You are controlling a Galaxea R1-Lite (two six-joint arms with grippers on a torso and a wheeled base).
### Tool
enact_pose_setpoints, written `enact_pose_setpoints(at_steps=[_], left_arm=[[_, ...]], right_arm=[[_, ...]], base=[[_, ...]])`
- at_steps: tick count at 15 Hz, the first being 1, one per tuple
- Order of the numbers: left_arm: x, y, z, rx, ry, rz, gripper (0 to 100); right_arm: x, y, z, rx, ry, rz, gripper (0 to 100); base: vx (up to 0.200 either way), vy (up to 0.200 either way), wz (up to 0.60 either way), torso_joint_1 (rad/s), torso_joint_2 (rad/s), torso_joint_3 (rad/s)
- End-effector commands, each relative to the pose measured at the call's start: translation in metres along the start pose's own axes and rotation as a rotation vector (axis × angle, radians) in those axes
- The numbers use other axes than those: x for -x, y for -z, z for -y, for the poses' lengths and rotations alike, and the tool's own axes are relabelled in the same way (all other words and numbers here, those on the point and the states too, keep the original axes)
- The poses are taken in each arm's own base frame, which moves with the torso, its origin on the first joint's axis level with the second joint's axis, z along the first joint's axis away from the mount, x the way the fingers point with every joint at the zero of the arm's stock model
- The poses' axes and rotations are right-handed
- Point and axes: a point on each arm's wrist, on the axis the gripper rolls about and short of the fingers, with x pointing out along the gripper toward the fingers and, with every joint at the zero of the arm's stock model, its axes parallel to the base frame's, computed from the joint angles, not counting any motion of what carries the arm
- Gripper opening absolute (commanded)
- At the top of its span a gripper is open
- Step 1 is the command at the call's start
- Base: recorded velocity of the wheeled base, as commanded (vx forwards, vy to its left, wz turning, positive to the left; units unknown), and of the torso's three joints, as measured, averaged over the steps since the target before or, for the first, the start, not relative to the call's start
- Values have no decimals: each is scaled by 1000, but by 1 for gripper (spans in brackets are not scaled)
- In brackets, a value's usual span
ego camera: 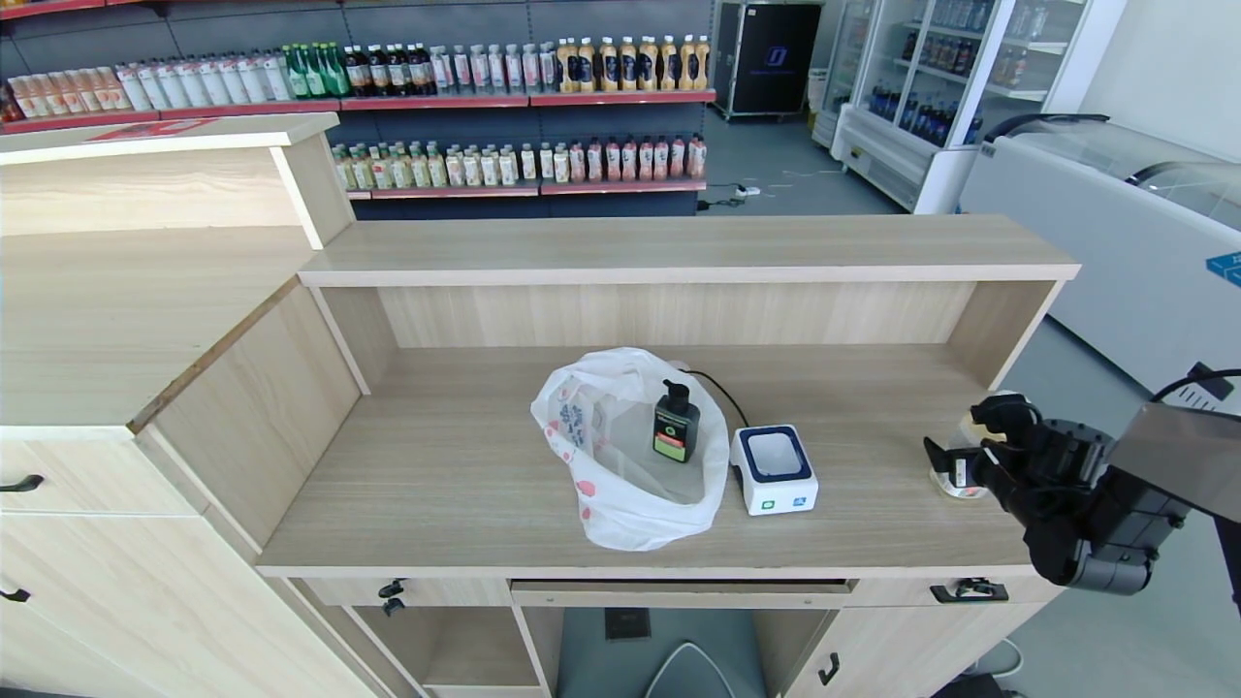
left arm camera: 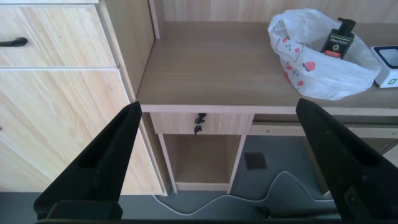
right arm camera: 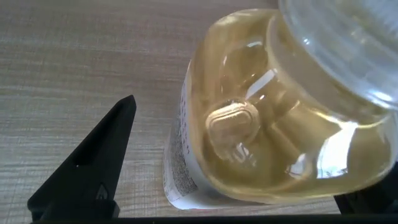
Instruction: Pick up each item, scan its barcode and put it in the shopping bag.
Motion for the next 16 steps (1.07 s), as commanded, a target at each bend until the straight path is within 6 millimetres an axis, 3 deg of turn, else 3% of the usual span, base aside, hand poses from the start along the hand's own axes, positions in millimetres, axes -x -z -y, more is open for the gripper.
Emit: enact_pose_setpoints(at_steps=[1, 6, 7, 16], left_arm=[[0, 0, 0, 0, 0, 0, 100], [0, 0, 0, 0, 0, 2, 100], [0, 0, 0, 0, 0, 0, 100], [0, 0, 0, 0, 0, 0, 100]], right_arm=[[-3, 5, -2, 0, -3, -6, 100], [-8, 8, -4, 6, -4, 2, 100], [-9, 7, -3, 7, -1, 6, 0], [-12, 1, 1, 43, 12, 29, 0]], base=[[0, 0, 0, 0, 0, 0], [0, 0, 0, 0, 0, 0], [0, 0, 0, 0, 0, 0], [0, 0, 0, 0, 0, 0]])
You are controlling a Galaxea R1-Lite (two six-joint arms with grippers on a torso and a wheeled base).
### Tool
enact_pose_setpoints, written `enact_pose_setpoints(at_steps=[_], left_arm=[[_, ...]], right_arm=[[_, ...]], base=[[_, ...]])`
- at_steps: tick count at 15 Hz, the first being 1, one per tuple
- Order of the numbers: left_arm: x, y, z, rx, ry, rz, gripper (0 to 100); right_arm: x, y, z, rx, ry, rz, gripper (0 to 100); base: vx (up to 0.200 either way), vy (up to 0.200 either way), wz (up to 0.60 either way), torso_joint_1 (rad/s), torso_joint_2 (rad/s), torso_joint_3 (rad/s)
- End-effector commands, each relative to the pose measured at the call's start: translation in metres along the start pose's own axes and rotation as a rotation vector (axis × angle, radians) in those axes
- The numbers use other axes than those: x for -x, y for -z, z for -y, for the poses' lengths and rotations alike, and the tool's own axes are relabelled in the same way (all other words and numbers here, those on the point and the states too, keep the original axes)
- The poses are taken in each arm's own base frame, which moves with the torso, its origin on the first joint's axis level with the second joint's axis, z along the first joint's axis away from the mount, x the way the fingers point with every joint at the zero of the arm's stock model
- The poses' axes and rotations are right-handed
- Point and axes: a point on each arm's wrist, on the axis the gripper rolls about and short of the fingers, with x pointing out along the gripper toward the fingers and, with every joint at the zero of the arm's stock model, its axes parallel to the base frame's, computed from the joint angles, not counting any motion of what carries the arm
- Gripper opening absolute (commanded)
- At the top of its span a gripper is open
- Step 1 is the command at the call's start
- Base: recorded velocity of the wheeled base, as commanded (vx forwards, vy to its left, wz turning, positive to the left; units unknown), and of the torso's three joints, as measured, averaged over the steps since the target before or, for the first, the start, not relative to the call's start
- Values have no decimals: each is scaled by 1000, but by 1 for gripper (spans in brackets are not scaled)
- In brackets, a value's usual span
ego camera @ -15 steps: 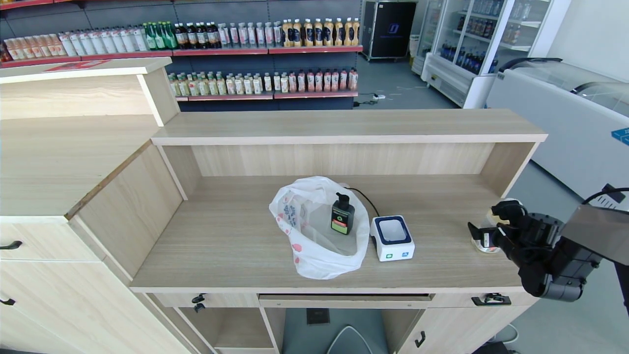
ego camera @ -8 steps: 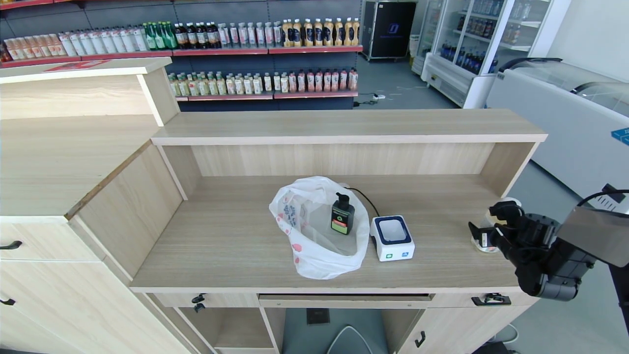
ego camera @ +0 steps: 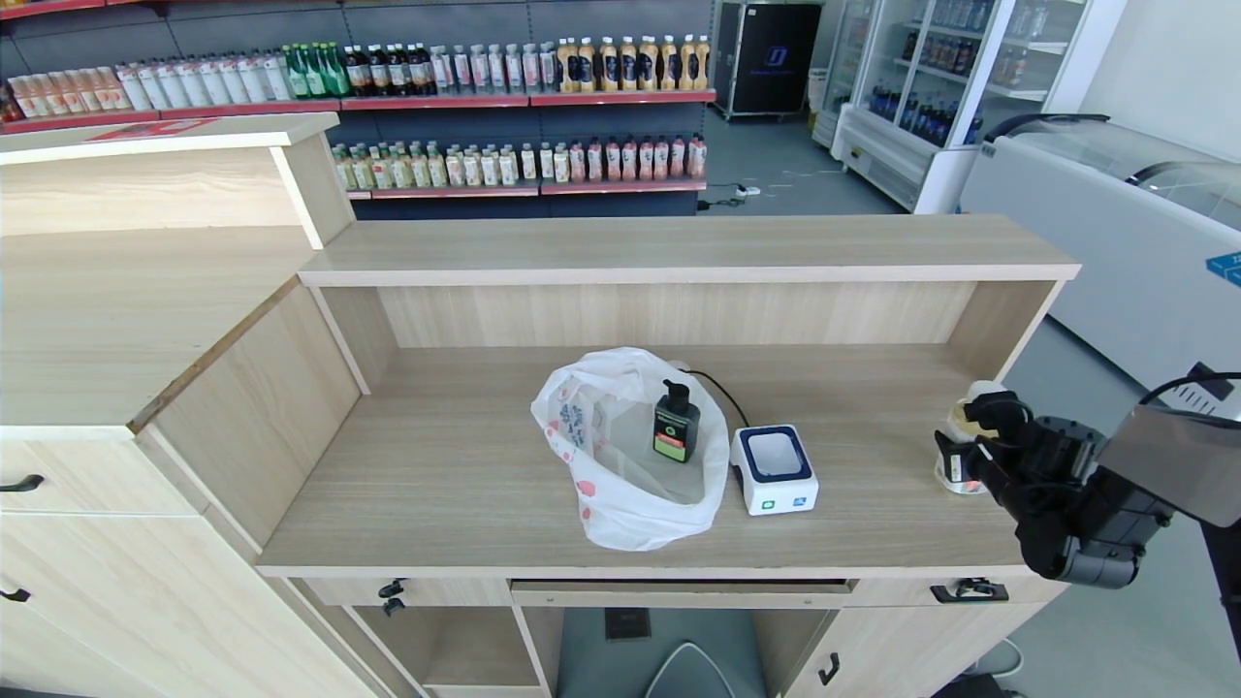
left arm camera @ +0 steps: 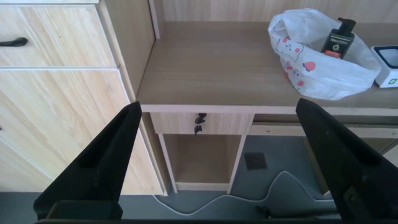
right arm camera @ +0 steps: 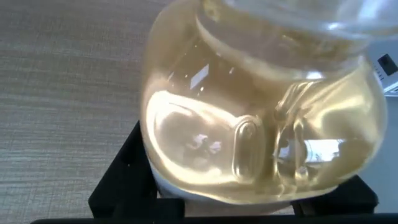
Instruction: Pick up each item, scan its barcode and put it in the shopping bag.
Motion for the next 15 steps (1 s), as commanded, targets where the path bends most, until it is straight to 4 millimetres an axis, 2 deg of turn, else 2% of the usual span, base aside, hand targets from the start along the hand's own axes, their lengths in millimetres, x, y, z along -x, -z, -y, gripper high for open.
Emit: enact_pose_setpoints(at_steps=[1, 4, 5, 6, 7, 10, 12, 13, 14, 15], left_arm=[[0, 0, 0, 0, 0, 0, 100], [0, 0, 0, 0, 0, 0, 100], [0, 0, 0, 0, 0, 1, 100], [0, 0, 0, 0, 0, 1, 100], [0, 0, 0, 0, 0, 1, 100], [0, 0, 0, 0, 0, 0, 100], [0, 0, 0, 0, 0, 0, 100], [0, 0, 0, 0, 0, 0, 100], [0, 0, 0, 0, 0, 1, 100], [0, 0, 0, 0, 0, 1, 100]], right_arm=[[0, -3, 1, 8, 3, 6, 0], [6, -26, 9, -24, 4, 44, 0], [16, -52, 16, -108, -34, 42, 0], [24, -69, 21, -150, -45, 20, 0], [47, -112, 31, -276, -100, -47, 0], [114, -195, 45, -533, -348, -153, 0], [158, -227, 49, -569, -608, -133, 0], [178, -238, 51, -571, -720, -105, 0], [186, -242, 51, -572, -767, -92, 0], [210, -254, 52, -579, -908, -53, 0]], base=[[0, 0, 0, 0, 0, 0], [0, 0, 0, 0, 0, 0], [0, 0, 0, 0, 0, 0], [0, 0, 0, 0, 0, 0], [0, 0, 0, 0, 0, 0], [0, 0, 0, 0, 0, 0], [0, 0, 0, 0, 0, 0], [0, 0, 0, 0, 0, 0], [0, 0, 0, 0, 0, 0], [0, 0, 0, 0, 0, 0]])
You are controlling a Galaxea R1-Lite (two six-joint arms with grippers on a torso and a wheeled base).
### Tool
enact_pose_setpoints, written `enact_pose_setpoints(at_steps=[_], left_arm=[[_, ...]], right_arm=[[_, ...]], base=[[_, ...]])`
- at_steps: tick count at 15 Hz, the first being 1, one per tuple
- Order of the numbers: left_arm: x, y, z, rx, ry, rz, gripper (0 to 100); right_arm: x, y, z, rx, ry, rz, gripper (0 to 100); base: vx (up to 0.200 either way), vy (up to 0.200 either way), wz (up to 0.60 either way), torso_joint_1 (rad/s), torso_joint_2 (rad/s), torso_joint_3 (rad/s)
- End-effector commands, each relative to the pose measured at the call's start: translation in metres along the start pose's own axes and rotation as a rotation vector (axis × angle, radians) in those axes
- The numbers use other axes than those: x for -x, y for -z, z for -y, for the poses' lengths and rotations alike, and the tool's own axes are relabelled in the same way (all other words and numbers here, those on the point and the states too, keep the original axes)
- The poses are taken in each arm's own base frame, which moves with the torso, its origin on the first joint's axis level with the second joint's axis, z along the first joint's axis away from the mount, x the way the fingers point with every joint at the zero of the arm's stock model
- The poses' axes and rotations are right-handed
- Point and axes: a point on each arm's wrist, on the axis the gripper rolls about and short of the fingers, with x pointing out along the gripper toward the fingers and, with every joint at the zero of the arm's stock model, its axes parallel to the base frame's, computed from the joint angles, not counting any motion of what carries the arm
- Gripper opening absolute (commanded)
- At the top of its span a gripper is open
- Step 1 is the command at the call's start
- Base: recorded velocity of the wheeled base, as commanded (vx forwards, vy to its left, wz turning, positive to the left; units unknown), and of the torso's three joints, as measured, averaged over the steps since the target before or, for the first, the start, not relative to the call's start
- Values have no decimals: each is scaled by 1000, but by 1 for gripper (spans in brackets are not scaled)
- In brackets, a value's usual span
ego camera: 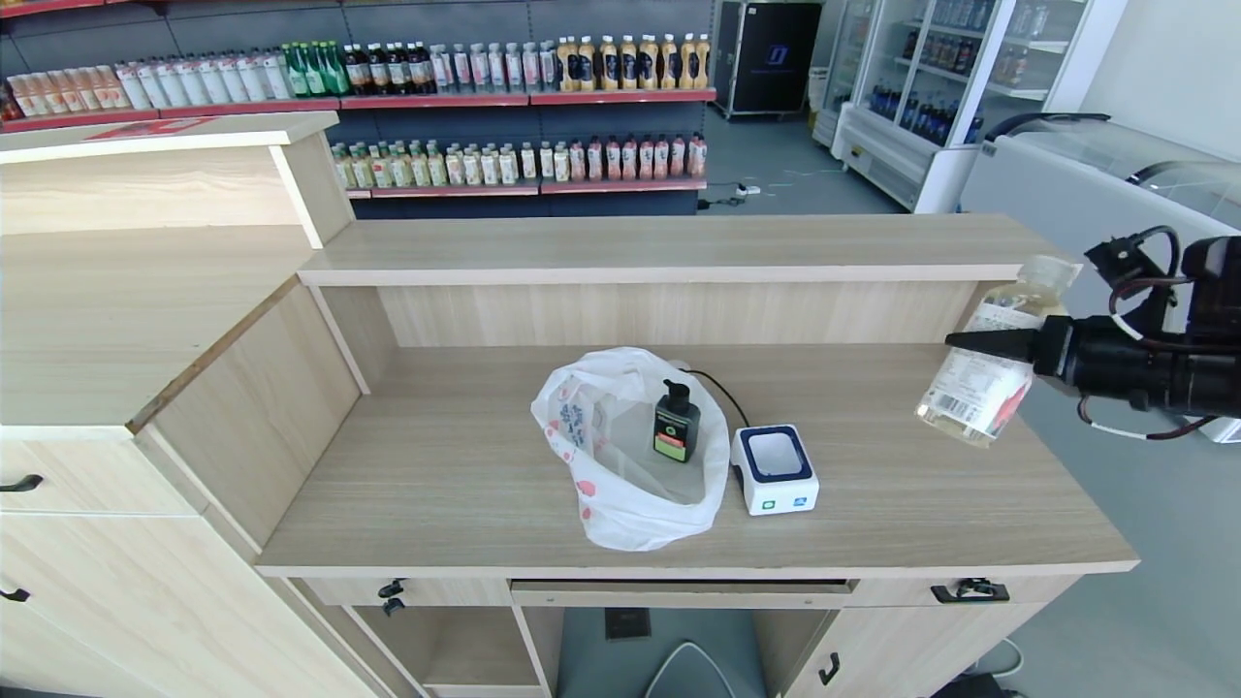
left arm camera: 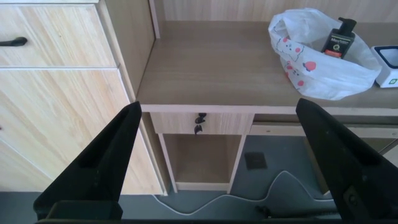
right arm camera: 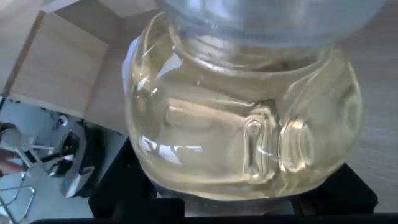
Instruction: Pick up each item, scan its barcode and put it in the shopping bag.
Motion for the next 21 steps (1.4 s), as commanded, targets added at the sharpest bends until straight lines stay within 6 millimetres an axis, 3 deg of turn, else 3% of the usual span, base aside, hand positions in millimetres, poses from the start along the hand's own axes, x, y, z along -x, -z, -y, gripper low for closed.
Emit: enact_pose_setpoints(at_steps=[1, 5, 9, 12, 21], left_arm=[[0, 0, 0, 0, 0, 2, 100], [0, 0, 0, 0, 0, 0, 100], [0, 0, 0, 0, 0, 0, 100], [0, 0, 0, 0, 0, 0, 100], [0, 0, 0, 0, 0, 0, 100]], right_arm=[[53, -18, -65, 64, -206, 47, 0], [82, -11, -127, 101, -451, -32, 0], [108, 1, -173, 151, -571, -65, 0], [123, 16, -191, 169, -635, -92, 0], [144, 35, -202, 152, -655, -125, 0]], base=[[0, 0, 0, 0, 0, 0], [0, 0, 0, 0, 0, 0], [0, 0, 0, 0, 0, 0], [0, 0, 0, 0, 0, 0], [0, 0, 0, 0, 0, 0]])
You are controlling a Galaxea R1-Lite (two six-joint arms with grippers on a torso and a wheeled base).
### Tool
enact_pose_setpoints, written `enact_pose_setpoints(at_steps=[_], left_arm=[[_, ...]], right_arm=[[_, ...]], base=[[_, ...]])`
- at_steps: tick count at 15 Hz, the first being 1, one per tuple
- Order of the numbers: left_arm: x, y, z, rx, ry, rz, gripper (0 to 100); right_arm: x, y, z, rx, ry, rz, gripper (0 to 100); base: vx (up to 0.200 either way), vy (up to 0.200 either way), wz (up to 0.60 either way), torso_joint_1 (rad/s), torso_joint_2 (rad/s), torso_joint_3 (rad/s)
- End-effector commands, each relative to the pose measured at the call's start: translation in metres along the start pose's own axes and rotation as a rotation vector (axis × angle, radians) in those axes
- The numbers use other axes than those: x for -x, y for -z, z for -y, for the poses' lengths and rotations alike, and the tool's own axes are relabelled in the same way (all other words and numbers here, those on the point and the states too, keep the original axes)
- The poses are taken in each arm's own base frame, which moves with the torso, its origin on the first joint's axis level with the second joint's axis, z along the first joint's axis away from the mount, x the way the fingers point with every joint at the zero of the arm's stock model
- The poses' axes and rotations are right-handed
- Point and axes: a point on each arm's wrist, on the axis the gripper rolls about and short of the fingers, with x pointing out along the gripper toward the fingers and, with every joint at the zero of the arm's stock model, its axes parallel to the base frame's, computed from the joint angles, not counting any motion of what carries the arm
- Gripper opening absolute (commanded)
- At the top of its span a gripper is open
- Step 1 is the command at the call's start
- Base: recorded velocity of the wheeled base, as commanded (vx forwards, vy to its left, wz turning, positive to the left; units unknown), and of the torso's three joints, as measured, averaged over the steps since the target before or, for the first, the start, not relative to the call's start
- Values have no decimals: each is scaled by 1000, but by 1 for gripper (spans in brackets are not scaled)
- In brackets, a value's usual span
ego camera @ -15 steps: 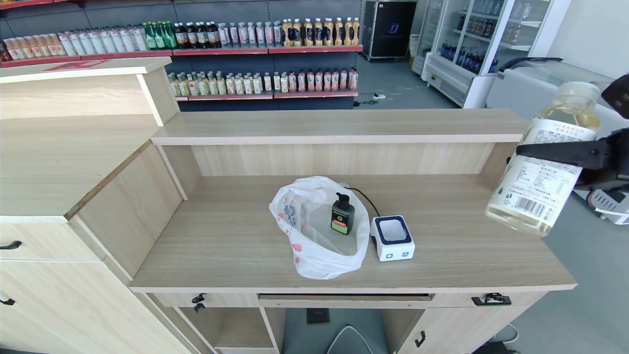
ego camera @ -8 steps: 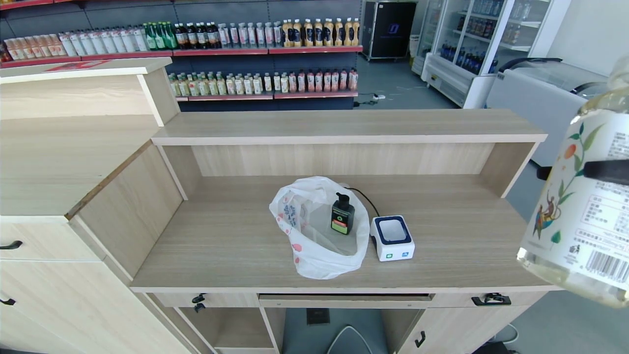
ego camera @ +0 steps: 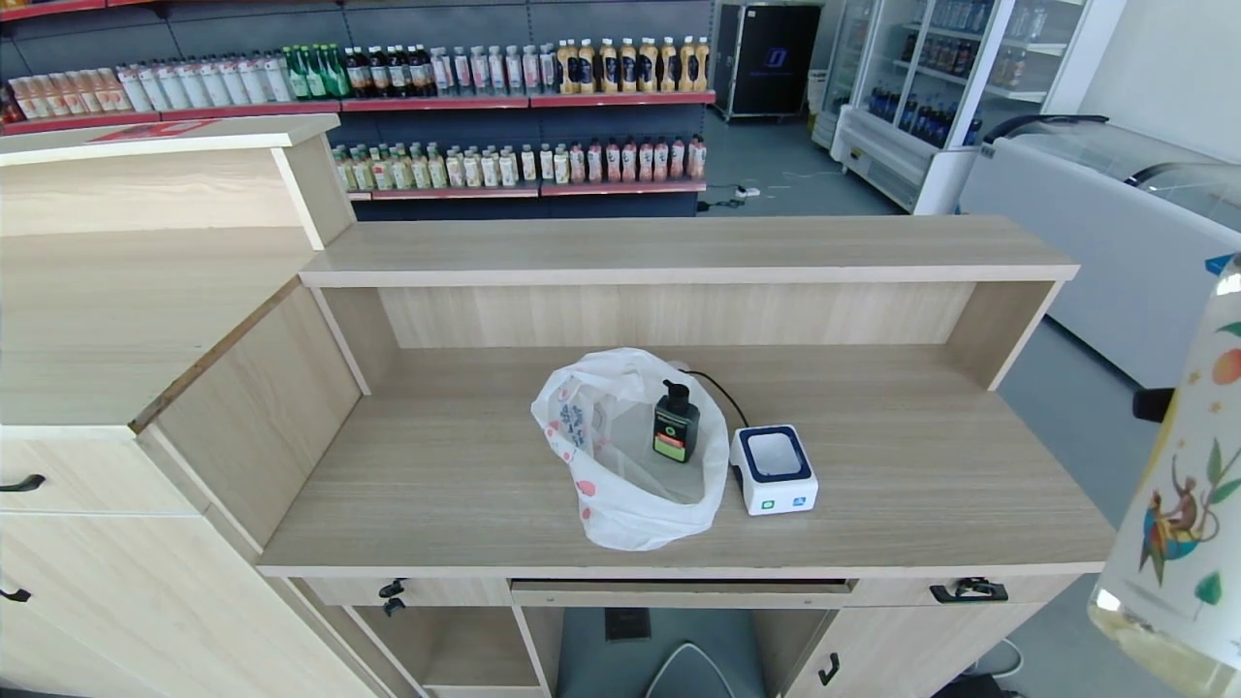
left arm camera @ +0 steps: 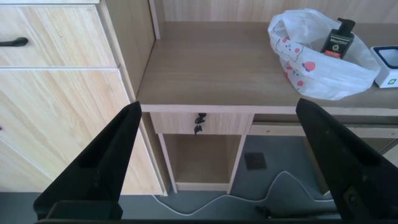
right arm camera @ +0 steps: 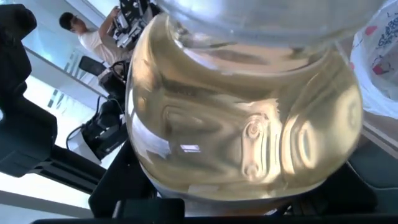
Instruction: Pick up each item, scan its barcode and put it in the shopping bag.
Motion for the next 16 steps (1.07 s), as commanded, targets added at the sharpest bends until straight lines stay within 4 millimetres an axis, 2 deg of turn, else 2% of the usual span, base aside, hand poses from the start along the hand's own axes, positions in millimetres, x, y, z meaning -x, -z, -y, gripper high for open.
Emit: enact_pose_setpoints(at_steps=[1, 5, 10, 16], left_arm=[[0, 0, 0, 0, -1, 1, 100], [0, 0, 0, 0, -1, -1, 100], [0, 0, 0, 0, -1, 1, 100], [0, 0, 0, 0, -1, -1, 100]], right_arm=[[2, 0, -6, 15, -7, 4, 0], [1, -1, -5, 15, -8, 2, 0], [-1, 5, 0, 2, 93, 15, 0], [-1, 5, 0, 6, 91, 14, 0]], base=[[0, 0, 0, 0, 0, 0], [0, 0, 0, 0, 0, 0], [0, 0, 0, 0, 0, 0], [0, 0, 0, 0, 0, 0]])
